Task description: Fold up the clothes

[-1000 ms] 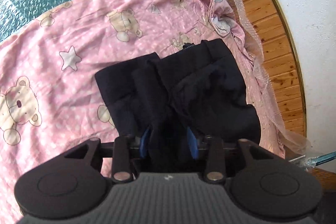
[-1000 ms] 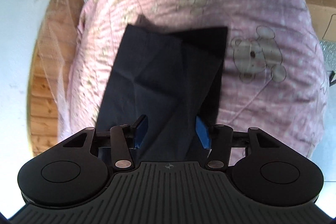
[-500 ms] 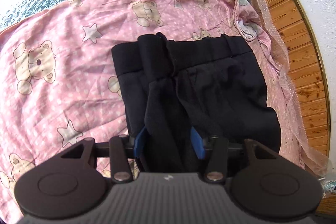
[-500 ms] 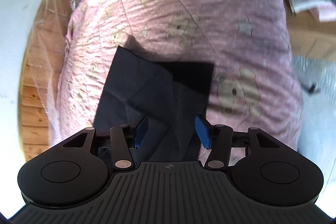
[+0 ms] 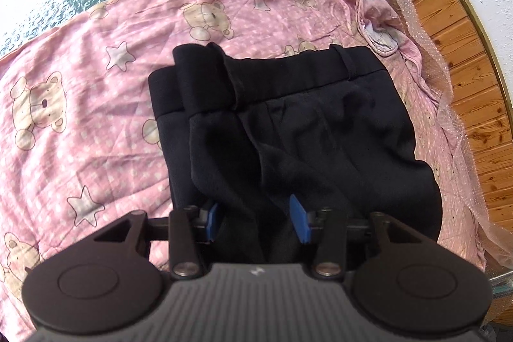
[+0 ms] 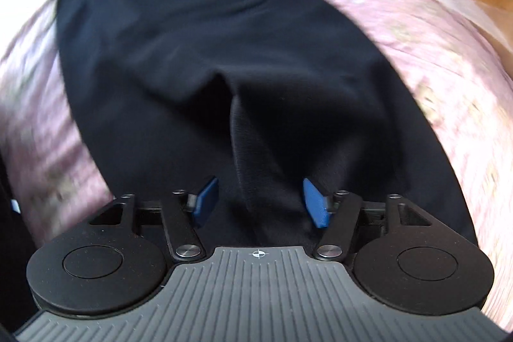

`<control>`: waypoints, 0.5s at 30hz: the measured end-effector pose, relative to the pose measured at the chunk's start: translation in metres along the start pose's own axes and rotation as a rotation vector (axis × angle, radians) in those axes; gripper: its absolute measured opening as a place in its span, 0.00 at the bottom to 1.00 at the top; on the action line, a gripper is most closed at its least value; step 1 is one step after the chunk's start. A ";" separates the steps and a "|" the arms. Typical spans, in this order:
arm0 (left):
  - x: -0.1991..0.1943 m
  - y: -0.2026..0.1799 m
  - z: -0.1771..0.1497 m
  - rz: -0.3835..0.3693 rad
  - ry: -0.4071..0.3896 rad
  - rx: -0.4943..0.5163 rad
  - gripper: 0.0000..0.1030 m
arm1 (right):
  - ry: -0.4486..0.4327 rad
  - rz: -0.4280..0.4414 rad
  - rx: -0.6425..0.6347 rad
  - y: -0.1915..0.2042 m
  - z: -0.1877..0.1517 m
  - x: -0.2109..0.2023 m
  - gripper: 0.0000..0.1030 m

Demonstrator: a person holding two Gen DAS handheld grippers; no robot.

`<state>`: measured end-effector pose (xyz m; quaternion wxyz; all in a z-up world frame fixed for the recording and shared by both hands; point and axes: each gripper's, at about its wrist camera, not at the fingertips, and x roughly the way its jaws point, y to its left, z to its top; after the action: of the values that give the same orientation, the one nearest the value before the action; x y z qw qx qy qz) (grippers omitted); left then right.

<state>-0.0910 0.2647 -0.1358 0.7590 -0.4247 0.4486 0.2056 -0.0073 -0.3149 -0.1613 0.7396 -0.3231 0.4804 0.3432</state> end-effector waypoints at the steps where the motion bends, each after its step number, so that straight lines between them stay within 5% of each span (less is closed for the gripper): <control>1: -0.001 -0.001 0.002 -0.013 -0.007 0.009 0.12 | 0.006 -0.001 -0.007 -0.002 0.002 0.001 0.00; 6: -0.033 0.014 0.005 -0.133 -0.104 0.011 0.04 | -0.119 -0.058 0.004 -0.004 -0.009 -0.065 0.00; 9: -0.033 0.044 -0.002 -0.100 -0.095 -0.043 0.06 | -0.097 -0.053 -0.013 0.012 -0.029 -0.090 0.00; 12: -0.017 0.064 -0.010 -0.043 -0.061 -0.116 0.29 | -0.009 -0.039 0.002 0.031 -0.053 -0.070 0.00; 15: -0.018 0.071 -0.012 -0.040 -0.074 -0.183 0.40 | 0.020 -0.076 0.050 0.039 -0.068 -0.059 0.00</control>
<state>-0.1557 0.2952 -0.1561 0.7371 -0.4933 0.3909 0.2461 -0.0898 -0.3597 -0.1343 0.7551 -0.3262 0.4835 0.2995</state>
